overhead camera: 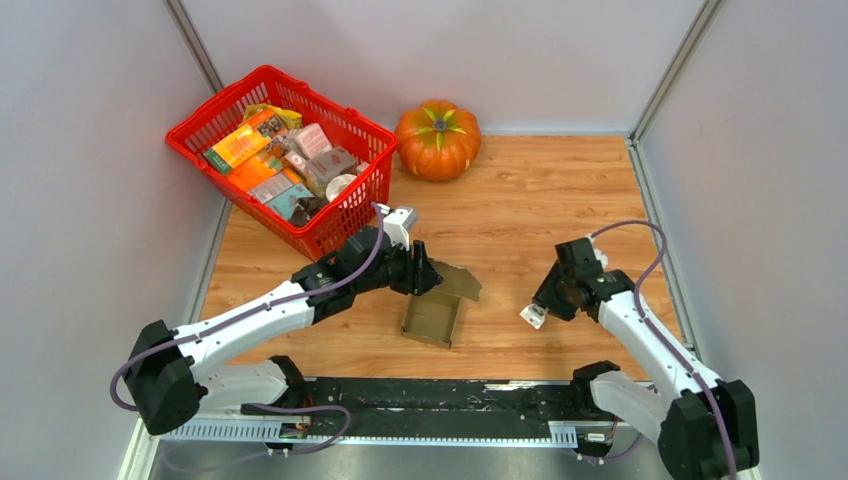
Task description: Fold the paper box
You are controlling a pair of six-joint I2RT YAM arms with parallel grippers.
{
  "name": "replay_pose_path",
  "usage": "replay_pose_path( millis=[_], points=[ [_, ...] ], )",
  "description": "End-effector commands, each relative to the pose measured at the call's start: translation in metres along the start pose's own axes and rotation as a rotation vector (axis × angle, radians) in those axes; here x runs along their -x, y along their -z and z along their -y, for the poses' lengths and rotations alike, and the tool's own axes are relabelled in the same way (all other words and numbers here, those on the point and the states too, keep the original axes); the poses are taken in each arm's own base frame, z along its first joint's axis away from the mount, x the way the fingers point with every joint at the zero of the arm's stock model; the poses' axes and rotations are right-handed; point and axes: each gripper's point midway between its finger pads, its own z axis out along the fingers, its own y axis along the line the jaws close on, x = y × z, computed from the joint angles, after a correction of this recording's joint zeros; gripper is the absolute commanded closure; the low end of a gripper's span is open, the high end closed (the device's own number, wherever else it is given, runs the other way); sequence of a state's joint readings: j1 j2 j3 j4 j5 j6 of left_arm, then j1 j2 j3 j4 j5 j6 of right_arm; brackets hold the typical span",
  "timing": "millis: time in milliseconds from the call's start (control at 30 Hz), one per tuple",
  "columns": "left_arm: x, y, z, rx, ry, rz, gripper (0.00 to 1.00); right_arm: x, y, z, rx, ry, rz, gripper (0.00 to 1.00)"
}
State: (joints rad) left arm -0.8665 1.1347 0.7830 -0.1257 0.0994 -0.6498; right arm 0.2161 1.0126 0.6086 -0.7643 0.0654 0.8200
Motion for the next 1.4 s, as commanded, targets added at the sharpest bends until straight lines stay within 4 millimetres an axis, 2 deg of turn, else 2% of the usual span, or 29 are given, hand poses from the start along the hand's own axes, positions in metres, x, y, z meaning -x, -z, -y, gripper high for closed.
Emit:
replay_pose_path(
  millis=[0,67,200,233,300,333,433,500,533,567,633,800,933,1033,1067,1100,1167,1200,1267,1367],
  points=[
    [0.016,0.006,0.001,0.012,0.006,0.05,0.46,-0.012,0.026,-0.031,0.11,0.179,0.041,0.57],
    [0.017,0.007,-0.001,0.021,0.012,0.055,0.46,-0.028,0.037,-0.041,0.154,0.283,0.055,0.56],
    [0.019,0.011,-0.003,0.033,0.018,0.067,0.46,-0.057,0.07,-0.067,0.348,0.422,0.079,0.57],
    [0.02,0.011,-0.004,0.041,0.017,0.072,0.46,-0.069,0.084,-0.079,0.44,0.481,0.089,0.57],
    [0.021,0.014,-0.007,0.064,0.015,0.071,0.46,-0.08,0.101,-0.097,0.544,0.534,0.113,0.57],
    [0.02,0.014,-0.009,0.072,0.016,0.067,0.46,-0.093,0.109,-0.103,0.587,0.595,0.118,0.57],
    [0.021,0.016,-0.01,0.082,0.018,0.071,0.46,-0.111,0.125,-0.13,0.657,0.696,0.151,0.56],
    [0.021,0.017,-0.01,0.085,0.021,0.071,0.46,-0.123,0.134,-0.146,0.692,0.753,0.188,0.56],
    [0.02,0.018,-0.011,0.088,0.023,0.068,0.46,-0.116,0.137,-0.156,0.686,0.774,0.252,0.56],
    [0.02,0.018,-0.012,0.089,0.025,0.069,0.46,-0.12,0.128,-0.162,0.646,0.81,0.267,0.56],
    [0.018,0.019,-0.012,0.092,0.03,0.065,0.46,-0.118,0.128,-0.176,0.635,0.825,0.331,0.55],
    [0.016,0.023,-0.013,0.095,0.036,0.06,0.46,-0.13,0.127,-0.212,0.669,0.882,0.404,0.54],
    [0.018,0.026,-0.022,0.131,0.038,0.079,0.46,-0.134,0.122,-0.225,0.669,0.921,0.441,0.51],
    [0.017,0.028,-0.024,0.134,0.04,0.08,0.46,-0.131,0.114,-0.231,0.635,0.946,0.482,0.41],
    [0.018,0.028,-0.024,0.134,0.04,0.08,0.46,-0.132,0.113,-0.231,0.624,0.96,0.483,0.25],
    [0.018,0.028,-0.024,0.134,0.038,0.082,0.46,-0.127,0.111,-0.231,0.588,0.972,0.498,0.16],
    [0.02,0.029,-0.023,0.131,0.039,0.083,0.46,-0.125,0.113,-0.227,0.575,0.995,0.499,0.03],
    [0.019,0.03,-0.023,0.131,0.033,0.081,0.46,-0.124,0.11,-0.221,0.559,1.009,0.493,0.01],
    [0.019,0.03,-0.022,0.128,0.033,0.079,0.46,-0.118,0.119,-0.214,0.575,1.007,0.495,0.0],
    [0.019,0.031,-0.022,0.126,0.027,0.077,0.46,-0.112,0.125,-0.187,0.59,1.033,0.469,0.0]
  ],
)
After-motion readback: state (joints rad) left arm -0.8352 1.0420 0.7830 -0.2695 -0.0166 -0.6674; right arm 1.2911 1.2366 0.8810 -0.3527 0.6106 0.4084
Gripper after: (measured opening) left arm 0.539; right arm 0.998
